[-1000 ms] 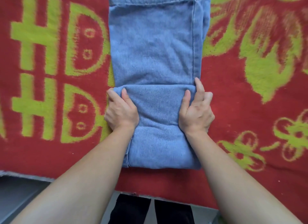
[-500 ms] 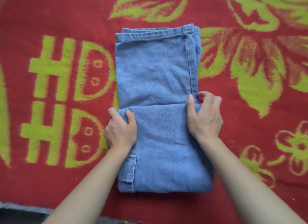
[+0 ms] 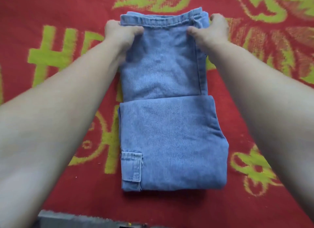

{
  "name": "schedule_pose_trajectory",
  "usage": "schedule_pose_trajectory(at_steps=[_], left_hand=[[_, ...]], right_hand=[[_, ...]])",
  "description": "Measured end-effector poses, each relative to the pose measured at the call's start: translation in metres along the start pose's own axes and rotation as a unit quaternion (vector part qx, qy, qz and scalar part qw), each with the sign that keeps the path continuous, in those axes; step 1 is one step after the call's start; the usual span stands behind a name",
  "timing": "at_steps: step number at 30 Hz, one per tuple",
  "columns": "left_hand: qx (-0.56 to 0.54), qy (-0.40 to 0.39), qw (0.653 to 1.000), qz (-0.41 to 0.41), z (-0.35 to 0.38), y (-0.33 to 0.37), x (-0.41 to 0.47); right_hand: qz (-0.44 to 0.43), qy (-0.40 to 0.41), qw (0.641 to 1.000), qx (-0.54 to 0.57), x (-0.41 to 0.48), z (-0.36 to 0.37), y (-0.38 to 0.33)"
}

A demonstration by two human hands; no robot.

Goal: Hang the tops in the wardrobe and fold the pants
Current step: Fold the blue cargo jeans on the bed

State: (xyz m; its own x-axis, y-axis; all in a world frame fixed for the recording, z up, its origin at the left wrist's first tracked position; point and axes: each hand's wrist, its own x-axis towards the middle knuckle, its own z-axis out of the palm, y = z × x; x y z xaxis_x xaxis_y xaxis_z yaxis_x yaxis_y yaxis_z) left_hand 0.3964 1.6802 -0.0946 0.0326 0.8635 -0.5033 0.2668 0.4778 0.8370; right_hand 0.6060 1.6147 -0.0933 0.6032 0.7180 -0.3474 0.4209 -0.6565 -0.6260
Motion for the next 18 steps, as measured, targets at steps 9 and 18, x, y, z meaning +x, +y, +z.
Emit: schedule_pose_trajectory(at_steps=[9,18], left_hand=[[-0.067,-0.079,0.991,0.084,-0.041,0.025,-0.122],[0.455,-0.109,0.856,0.220,-0.086,-0.084,-0.274]], right_hand=[[-0.104,0.059,0.992,0.031,-0.100,-0.083,-0.008],[-0.341,-0.056,0.916,-0.203,-0.246,-0.087,0.098]])
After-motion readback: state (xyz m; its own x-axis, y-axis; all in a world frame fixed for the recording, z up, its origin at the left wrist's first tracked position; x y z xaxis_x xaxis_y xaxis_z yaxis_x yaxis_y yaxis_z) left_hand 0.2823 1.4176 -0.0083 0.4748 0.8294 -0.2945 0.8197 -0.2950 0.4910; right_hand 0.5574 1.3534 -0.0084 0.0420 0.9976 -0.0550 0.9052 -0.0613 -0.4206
